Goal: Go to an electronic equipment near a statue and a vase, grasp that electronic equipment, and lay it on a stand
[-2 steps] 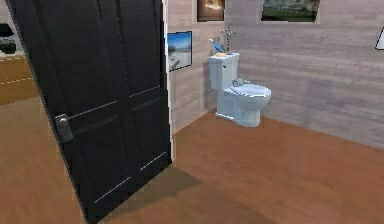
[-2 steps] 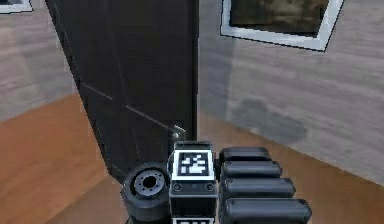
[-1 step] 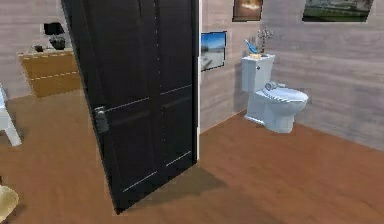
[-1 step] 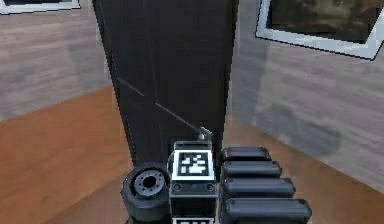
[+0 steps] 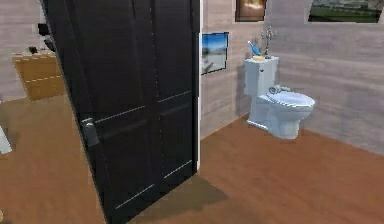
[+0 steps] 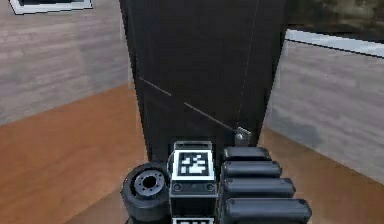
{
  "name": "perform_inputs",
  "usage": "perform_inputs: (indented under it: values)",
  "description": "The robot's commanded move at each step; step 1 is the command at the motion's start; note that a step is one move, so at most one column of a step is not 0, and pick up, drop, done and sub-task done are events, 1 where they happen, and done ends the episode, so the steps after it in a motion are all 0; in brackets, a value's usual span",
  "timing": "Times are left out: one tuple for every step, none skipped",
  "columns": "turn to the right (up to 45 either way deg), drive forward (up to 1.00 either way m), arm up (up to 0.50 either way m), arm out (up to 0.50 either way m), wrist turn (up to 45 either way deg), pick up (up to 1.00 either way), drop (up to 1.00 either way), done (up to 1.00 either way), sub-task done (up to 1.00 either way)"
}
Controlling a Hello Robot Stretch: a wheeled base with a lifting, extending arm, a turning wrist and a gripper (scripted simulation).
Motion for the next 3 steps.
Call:
perform_inputs:
  values:
    - [42.0,0.0,0.0,0.0,0.0,0.0,0.0,0.0,0.0]
    - [0.0,1.0,0.0,0.0,0.0,0.0,0.0,0.0,0.0]
    - [6.0,0.0,0.0,0.0,0.0,0.0,0.0,0.0,0.0]
